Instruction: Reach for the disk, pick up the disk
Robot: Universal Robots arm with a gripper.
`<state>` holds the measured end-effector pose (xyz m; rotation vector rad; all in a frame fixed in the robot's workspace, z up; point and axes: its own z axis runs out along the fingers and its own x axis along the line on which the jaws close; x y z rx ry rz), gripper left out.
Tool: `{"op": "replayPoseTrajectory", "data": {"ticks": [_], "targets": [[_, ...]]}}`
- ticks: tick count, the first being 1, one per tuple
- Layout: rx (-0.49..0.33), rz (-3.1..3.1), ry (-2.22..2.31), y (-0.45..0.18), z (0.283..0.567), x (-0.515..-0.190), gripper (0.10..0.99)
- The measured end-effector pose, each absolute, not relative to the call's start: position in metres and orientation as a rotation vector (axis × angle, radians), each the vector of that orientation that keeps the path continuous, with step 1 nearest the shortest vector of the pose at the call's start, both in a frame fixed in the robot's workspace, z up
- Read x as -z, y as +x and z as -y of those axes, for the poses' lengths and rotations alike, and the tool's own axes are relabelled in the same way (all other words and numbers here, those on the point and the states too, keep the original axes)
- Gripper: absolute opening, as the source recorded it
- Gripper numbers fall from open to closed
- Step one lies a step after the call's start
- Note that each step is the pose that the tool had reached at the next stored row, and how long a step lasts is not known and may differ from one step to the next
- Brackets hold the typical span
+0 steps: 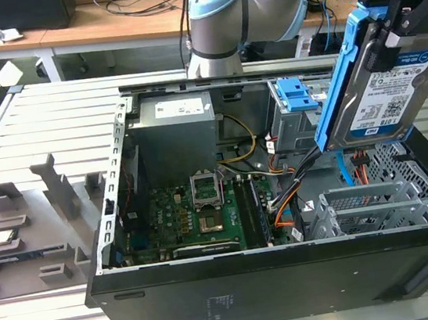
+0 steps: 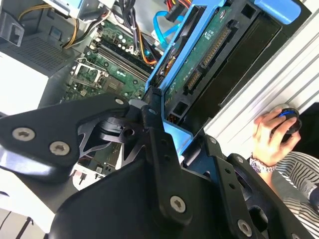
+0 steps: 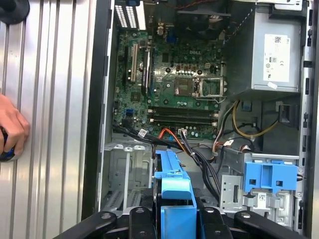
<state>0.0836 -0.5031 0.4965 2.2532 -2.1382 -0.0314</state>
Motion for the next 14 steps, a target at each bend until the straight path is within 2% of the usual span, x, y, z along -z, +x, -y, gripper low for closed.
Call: {"op": "replayPoseTrajectory", "data": {"ticks": [14], "targets": [[0.031, 2.138, 2.253, 0.084, 0.532, -0.496, 0.369]]}}
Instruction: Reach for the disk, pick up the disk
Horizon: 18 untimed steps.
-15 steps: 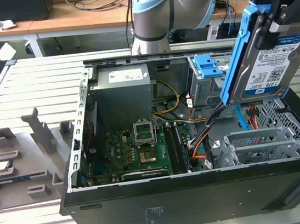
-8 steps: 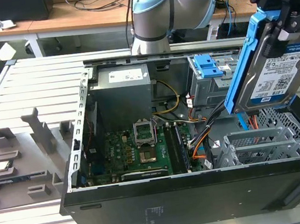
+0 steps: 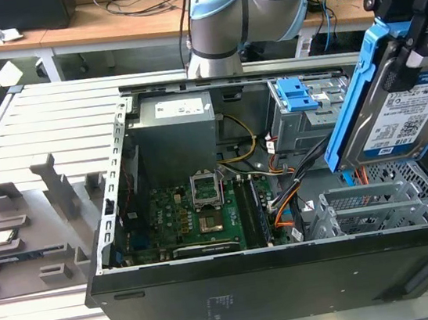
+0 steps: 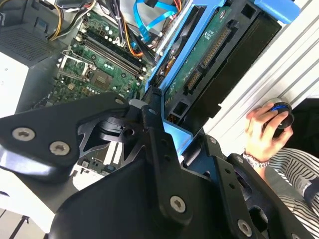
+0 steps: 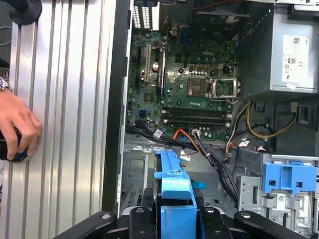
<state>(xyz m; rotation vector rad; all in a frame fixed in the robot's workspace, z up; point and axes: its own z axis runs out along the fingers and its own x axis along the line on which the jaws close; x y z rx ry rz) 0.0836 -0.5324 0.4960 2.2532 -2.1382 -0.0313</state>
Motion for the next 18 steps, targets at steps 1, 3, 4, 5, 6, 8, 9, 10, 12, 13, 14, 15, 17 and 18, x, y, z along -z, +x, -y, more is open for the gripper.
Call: {"op": "replayPoseTrajectory", "data": {"ticks": [1, 3, 4, 5, 6, 8, 9, 10, 12, 13, 14, 15, 17, 18], "targets": [[0.031, 2.138, 2.253, 0.084, 0.534, -0.496, 0.369], [0.031, 2.138, 2.253, 0.084, 0.536, -0.496, 0.369], [0.031, 2.138, 2.253, 0.084, 0.54, -0.496, 0.369], [0.031, 2.138, 2.253, 0.084, 0.541, -0.496, 0.369], [0.031, 2.138, 2.253, 0.084, 0.542, -0.496, 0.369], [0.031, 2.138, 2.253, 0.084, 0.544, -0.496, 0.369], [0.031, 2.138, 2.253, 0.084, 0.545, -0.496, 0.369], [0.031, 2.138, 2.253, 0.084, 0.546, -0.496, 0.369], [0.031, 2.138, 2.253, 0.084, 0.549, -0.496, 0.369], [0.031, 2.138, 2.253, 0.084, 0.55, -0.496, 0.369], [0.031, 2.138, 2.253, 0.084, 0.55, -0.496, 0.369], [0.031, 2.138, 2.253, 0.084, 0.552, -0.495, 0.369], [0.031, 2.138, 2.253, 0.084, 0.556, -0.495, 0.369], [0.031, 2.138, 2.253, 0.084, 0.557, -0.495, 0.369]]}}
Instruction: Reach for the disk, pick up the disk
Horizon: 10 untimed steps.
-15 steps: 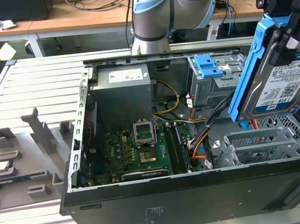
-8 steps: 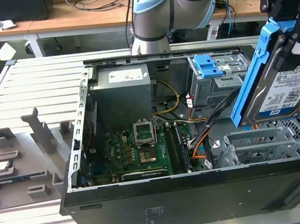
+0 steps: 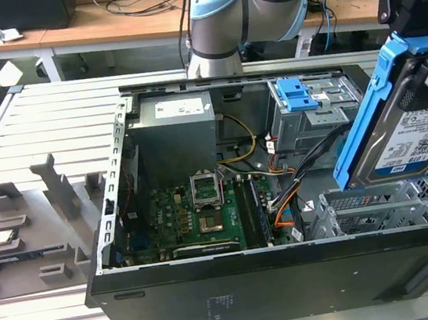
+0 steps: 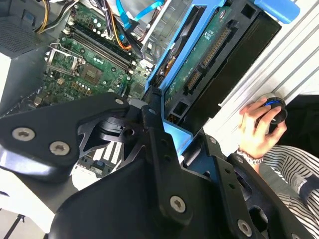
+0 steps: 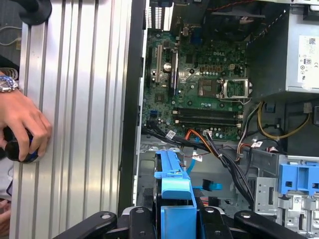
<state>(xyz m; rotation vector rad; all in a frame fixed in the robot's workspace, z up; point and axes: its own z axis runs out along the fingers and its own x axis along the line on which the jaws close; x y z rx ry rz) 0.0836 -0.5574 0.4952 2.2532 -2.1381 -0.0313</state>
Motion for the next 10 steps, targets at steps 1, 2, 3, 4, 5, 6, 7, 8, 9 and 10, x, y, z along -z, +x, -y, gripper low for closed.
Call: {"op": "replayPoseTrajectory", "data": {"ticks": [1, 2, 3, 4, 5, 6, 7, 8, 9, 10], "targets": [[0.031, 2.138, 2.253, 0.084, 0.558, -0.495, 0.369], [0.031, 2.138, 2.253, 0.084, 0.559, -0.495, 0.369], [0.031, 2.138, 2.253, 0.084, 0.56, -0.495, 0.369], [0.031, 2.138, 2.253, 0.084, 0.561, -0.495, 0.369], [0.031, 2.138, 2.253, 0.084, 0.563, -0.495, 0.369], [0.031, 2.138, 2.253, 0.084, 0.565, -0.495, 0.369], [0.032, 2.138, 2.253, 0.084, 0.566, -0.494, 0.369], [0.032, 2.138, 2.253, 0.084, 0.567, -0.494, 0.369], [0.032, 2.138, 2.253, 0.084, 0.568, -0.494, 0.369], [0.032, 2.138, 2.253, 0.084, 0.569, -0.493, 0.369]]}}
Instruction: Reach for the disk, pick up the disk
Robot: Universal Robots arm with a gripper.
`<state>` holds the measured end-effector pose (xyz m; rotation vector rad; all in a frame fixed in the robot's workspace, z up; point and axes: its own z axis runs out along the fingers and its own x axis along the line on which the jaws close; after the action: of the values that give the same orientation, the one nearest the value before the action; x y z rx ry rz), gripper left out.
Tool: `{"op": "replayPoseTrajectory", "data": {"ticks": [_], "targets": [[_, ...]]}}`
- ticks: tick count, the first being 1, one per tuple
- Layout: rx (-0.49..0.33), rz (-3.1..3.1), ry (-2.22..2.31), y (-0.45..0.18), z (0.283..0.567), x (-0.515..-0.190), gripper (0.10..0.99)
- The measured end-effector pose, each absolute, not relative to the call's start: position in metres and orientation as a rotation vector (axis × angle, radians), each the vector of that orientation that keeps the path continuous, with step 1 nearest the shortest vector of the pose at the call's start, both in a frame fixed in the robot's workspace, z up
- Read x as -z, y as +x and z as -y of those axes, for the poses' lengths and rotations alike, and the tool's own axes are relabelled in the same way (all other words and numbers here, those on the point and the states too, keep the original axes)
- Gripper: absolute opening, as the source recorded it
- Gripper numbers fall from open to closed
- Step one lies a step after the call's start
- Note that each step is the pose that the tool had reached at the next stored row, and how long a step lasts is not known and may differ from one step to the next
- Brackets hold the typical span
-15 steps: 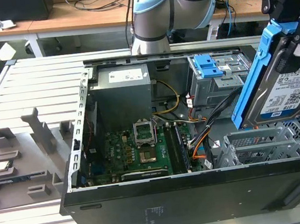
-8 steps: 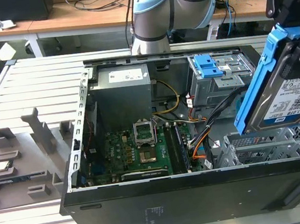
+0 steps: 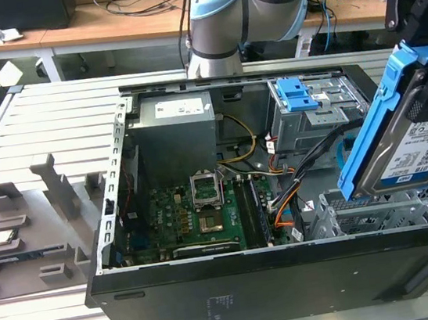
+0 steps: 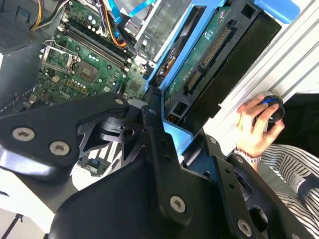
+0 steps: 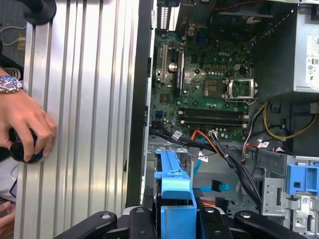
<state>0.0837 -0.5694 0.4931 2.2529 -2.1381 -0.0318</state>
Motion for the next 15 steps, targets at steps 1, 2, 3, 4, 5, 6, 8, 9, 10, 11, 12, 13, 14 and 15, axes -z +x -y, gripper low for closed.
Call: {"op": "replayPoseTrajectory", "data": {"ticks": [1, 2, 3, 4, 5, 6, 8, 9, 10, 11, 12, 13, 14, 15], "targets": [[0.032, 2.138, 2.253, 0.084, 0.57, -0.492, 0.369], [0.032, 2.139, 2.252, 0.084, 0.571, -0.49, 0.369], [0.032, 2.14, 2.251, 0.084, 0.571, -0.489, 0.369], [0.033, 2.141, 2.25, 0.084, 0.571, -0.487, 0.369], [0.033, 2.141, 2.249, 0.084, 0.571, -0.485, 0.369], [0.033, 2.142, 2.248, 0.084, 0.571, -0.483, 0.369], [0.034, 2.142, 2.247, 0.084, 0.571, -0.479, 0.369], [0.034, 2.143, 2.247, 0.085, 0.571, -0.477, 0.369], [0.034, 2.143, 2.247, 0.086, 0.571, -0.475, 0.369], [0.034, 2.143, 2.247, 0.088, 0.571, -0.474, 0.369], [0.034, 2.143, 2.246, 0.088, 0.571, -0.473, 0.369], [0.034, 2.143, 2.246, 0.089, 0.57, -0.471, 0.369], [0.034, 2.143, 2.246, 0.09, 0.569, -0.469, 0.369], [0.033, 2.144, 2.245, 0.09, 0.568, -0.468, 0.369]]}}
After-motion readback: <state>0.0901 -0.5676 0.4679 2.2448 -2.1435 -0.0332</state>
